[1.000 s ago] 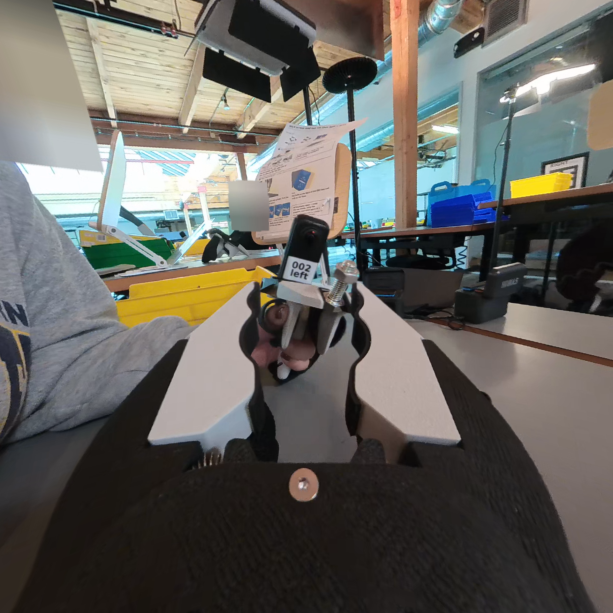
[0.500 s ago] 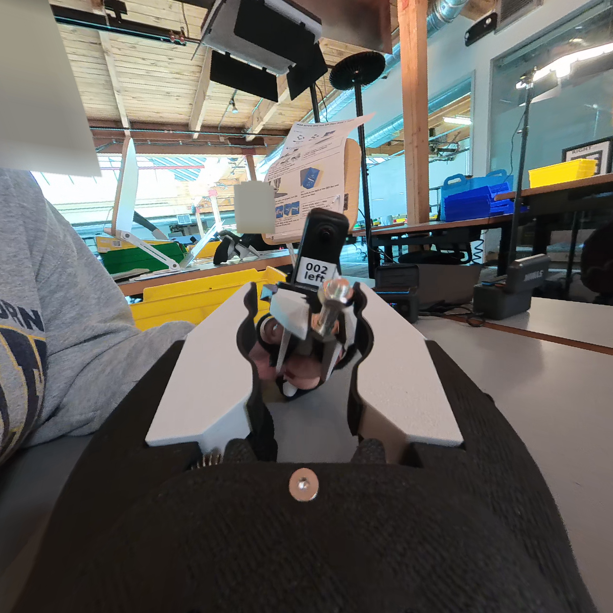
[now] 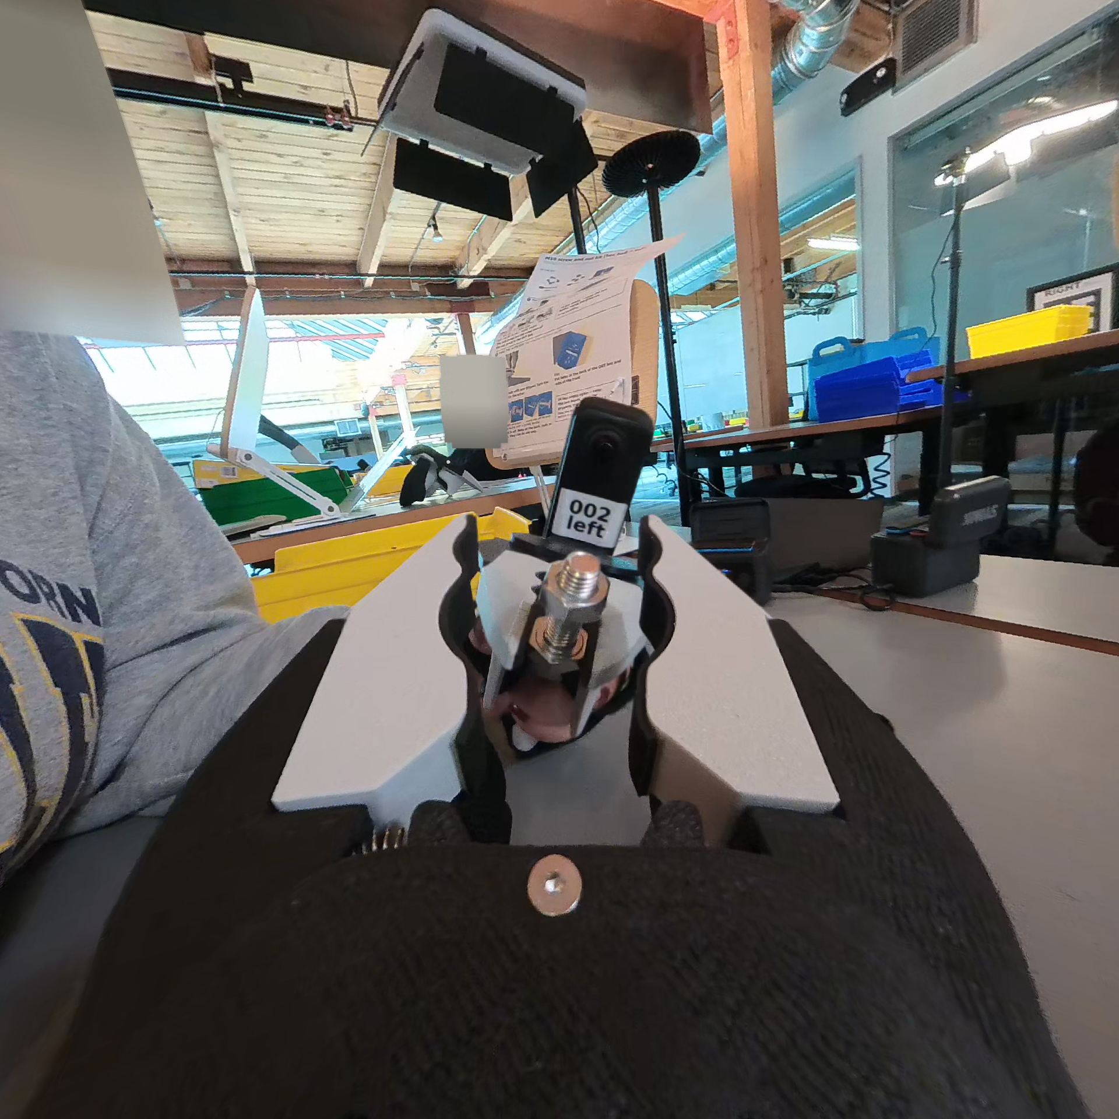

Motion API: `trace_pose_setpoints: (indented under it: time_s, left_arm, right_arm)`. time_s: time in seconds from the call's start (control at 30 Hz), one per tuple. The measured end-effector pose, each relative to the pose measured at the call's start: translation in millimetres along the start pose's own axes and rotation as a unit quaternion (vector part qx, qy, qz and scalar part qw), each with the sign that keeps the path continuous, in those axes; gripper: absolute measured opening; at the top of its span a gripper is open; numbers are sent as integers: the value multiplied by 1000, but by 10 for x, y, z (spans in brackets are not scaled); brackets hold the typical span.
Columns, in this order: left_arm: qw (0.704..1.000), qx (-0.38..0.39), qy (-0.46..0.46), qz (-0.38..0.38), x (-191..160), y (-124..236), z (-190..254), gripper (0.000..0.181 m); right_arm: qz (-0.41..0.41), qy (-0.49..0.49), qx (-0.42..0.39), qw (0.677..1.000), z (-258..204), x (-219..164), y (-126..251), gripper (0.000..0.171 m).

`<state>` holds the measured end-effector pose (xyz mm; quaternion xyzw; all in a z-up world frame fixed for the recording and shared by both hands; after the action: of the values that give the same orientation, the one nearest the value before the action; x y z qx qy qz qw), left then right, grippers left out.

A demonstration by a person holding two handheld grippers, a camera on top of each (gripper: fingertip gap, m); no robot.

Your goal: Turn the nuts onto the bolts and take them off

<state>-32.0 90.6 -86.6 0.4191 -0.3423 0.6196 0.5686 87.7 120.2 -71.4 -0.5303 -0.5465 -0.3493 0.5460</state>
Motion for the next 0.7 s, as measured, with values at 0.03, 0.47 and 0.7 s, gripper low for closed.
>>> trace_pose_setpoints:
  time_s: [0.03, 0.47, 0.7]
  left_arm:
    - [1000, 4, 0, 1, -1, 0, -7, 16]
    - [999, 20, 1, 33, 34, 172, -17, 16]
    - [999, -7, 20, 25, -6, -80, -47, 15]
  right_arm:
    - [-2, 0, 4, 1000, -7, -3, -6, 52]
    - [2, -5, -6, 1000, 29, -10, 4, 53]
    - [1, -2, 12, 1000, -7, -11, -15, 50]
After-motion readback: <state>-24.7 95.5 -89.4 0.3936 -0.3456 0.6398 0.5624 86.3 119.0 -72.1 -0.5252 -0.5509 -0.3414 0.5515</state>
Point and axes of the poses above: each gripper's, where its closed fingertips meet, y back along the fingers, x out of its top, z = x × y across the jaws, the point moved 9 cm from there along y, back along the fingers, and after that the axes turned 9 degrees about -z, right-handed, at the moved point
